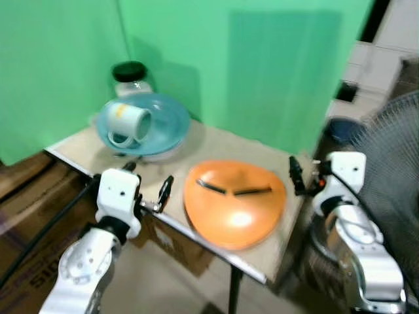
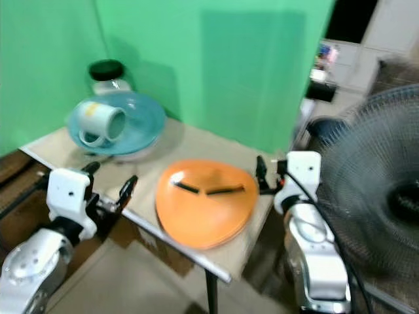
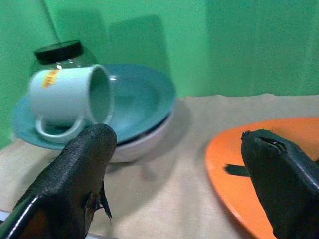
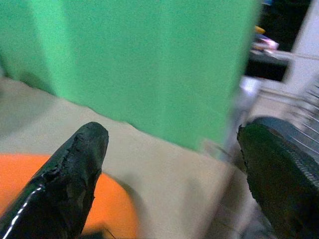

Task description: Setting the table

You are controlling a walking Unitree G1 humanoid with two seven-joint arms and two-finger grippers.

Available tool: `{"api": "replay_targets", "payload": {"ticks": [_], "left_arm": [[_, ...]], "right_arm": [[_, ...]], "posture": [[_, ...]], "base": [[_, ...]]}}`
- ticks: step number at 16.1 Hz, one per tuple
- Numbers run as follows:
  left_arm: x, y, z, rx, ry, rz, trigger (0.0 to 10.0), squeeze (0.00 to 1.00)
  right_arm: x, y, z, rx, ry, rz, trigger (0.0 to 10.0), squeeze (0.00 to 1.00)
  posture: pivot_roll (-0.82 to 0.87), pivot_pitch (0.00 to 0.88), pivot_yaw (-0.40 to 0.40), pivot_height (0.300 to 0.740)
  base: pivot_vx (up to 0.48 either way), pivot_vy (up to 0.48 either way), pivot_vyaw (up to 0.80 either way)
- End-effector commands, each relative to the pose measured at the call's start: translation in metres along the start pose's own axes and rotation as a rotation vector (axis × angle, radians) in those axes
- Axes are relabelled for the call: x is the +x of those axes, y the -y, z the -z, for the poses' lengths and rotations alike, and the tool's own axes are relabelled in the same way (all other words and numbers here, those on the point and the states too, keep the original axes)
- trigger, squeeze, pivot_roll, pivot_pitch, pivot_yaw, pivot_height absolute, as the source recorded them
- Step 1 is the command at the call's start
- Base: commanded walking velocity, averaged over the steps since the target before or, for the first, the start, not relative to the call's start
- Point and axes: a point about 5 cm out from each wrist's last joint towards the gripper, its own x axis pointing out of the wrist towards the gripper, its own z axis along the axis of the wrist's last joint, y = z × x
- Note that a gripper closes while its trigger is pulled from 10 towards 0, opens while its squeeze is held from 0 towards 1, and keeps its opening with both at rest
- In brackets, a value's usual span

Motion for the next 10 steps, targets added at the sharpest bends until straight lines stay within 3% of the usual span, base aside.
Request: {"api": "replay_targets", "payload": {"ticks": [1, 3, 5, 10], "left_arm": [[0.001, -0.002, 0.003, 0.026, -0.015, 0.036, 10.0, 0.0], [0.005, 0.001, 0.004, 0.05, -0.014, 0.109, 10.0, 0.0], [0.012, 0.002, 0.01, 0.086, -0.044, 0.223, 10.0, 0.0], [0.03, 0.001, 0.03, 0.147, -0.113, 0.398, 10.0, 0.0]], "right_arm": [[0.001, -0.007, -0.001, 0.021, -0.005, -0.037, 10.0, 0.0], [0.002, -0.004, -0.001, 0.02, -0.016, -0.056, 10.0, 0.0], [0.006, 0.001, -0.001, -0.057, -0.031, -0.089, 10.0, 0.0], [0.006, 0.0, -0.005, -0.051, -0.019, -0.213, 10.0, 0.0]], "posture": [[0.1, 0.0, 0.023, 0.74], [0.1, 0.0, 0.023, 0.74], [0.09, 0.0, 0.02, 0.74], [0.07, 0.0, 0.019, 0.74]], "base": [[0.0, 0.0, 0.0], [0.0, 0.0, 0.0], [0.0, 0.0, 0.0], [0.0, 0.0, 0.0]]}}
